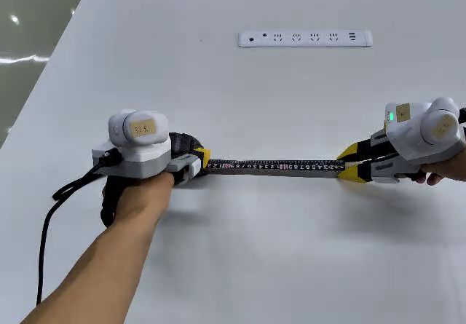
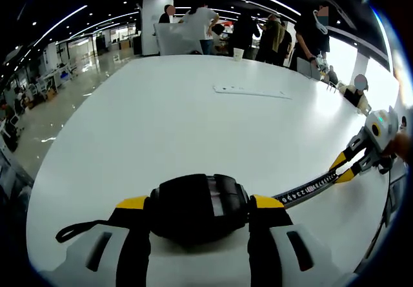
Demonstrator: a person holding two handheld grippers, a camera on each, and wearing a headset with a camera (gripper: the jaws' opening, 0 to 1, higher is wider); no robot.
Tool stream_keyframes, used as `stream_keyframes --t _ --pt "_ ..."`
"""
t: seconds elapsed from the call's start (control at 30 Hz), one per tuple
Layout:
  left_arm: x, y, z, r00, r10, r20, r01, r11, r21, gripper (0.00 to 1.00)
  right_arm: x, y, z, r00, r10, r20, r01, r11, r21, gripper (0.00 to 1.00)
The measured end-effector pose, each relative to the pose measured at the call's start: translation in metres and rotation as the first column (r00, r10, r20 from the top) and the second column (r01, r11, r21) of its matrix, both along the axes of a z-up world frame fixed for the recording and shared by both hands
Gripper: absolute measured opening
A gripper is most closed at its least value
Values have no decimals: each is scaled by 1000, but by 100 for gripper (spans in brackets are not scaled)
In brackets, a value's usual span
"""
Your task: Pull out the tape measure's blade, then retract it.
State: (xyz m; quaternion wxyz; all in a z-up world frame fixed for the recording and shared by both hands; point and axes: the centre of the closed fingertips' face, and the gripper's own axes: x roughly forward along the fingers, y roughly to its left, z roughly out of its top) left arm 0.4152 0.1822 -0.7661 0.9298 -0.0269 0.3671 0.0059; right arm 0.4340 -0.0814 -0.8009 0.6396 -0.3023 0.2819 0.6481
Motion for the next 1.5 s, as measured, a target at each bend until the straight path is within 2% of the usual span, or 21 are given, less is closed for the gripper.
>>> stream_keyframes --t 0.77,1.5 --pt "-1 1 1 1000 -16 2 16 1000 7 52 -1 -1 1 1000 1 -3 -1 1000 -8 9" --pt "-3 2 1 1000 -23 -1 23 999 -24 52 -2 6 0 1000 12 3 -11 1000 -6 9"
